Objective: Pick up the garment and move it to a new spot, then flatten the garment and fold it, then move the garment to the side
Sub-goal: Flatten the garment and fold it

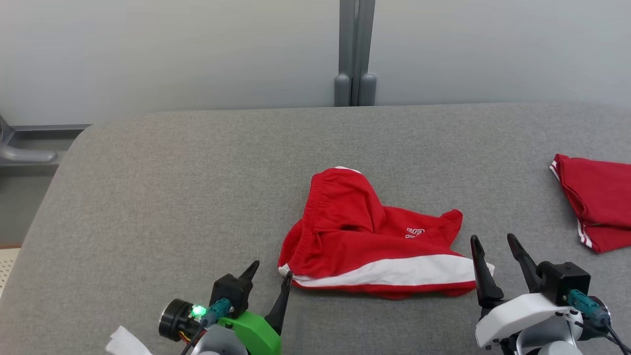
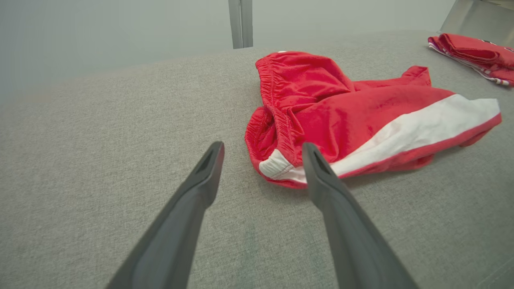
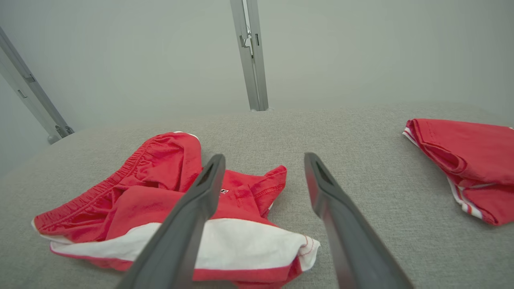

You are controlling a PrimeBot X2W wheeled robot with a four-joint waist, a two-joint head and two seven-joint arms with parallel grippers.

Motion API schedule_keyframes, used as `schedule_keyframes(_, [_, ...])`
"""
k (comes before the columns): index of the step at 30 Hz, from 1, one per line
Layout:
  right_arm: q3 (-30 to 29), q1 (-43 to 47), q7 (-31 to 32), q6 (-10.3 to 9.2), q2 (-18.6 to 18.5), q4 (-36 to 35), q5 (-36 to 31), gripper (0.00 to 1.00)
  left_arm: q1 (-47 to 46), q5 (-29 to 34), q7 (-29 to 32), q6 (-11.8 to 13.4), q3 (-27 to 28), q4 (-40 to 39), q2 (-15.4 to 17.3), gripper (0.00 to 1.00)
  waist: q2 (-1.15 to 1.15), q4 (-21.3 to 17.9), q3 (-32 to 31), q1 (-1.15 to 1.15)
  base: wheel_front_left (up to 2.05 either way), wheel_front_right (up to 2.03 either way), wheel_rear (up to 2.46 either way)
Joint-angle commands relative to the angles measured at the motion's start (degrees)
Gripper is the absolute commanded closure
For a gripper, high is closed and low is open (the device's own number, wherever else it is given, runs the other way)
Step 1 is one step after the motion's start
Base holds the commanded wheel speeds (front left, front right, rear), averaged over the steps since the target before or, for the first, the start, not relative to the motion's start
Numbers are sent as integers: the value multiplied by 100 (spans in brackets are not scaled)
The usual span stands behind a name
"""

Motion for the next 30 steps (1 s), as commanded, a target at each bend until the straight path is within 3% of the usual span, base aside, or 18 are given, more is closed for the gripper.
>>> schedule_keyframes(1, [6, -52, 19, -7, -10, 11, -9, 0, -152, 25, 77, -71, -43, 75, 54, 0, 0, -81, 48, 0, 0, 0, 0])
schedule_keyframes(18, [-177, -97, 80, -7, -10, -9, -128, 0, -814, -139, 271, -449, -251, 1110, 135, 0, 0, -601, 301, 0, 0, 0, 0])
schedule_keyframes(19, [-195, -90, 85, -7, -10, -17, -137, 0, -840, -142, 282, -457, -269, 1153, 139, 8, 0, -618, 312, 0, 0, 0, 0])
schedule_keyframes(20, [-216, -79, 92, -7, -10, -31, -157, 0, -843, -172, 302, -475, -286, 1194, 140, 27, 0, -633, 320, 0, 0, 0, 0])
schedule_keyframes(22, [-251, -52, 106, -7, -9, -49, -176, 0, -854, -201, 339, -505, -299, 1256, 151, 39, 0, -659, 328, 0, 0, 0, 0])
schedule_keyframes(30, [-383, 16, 138, -7, -10, -77, -212, 0, -660, -479, 525, -596, -396, 1299, 323, 40, 0, -686, 365, 0, 0, 0, 0])
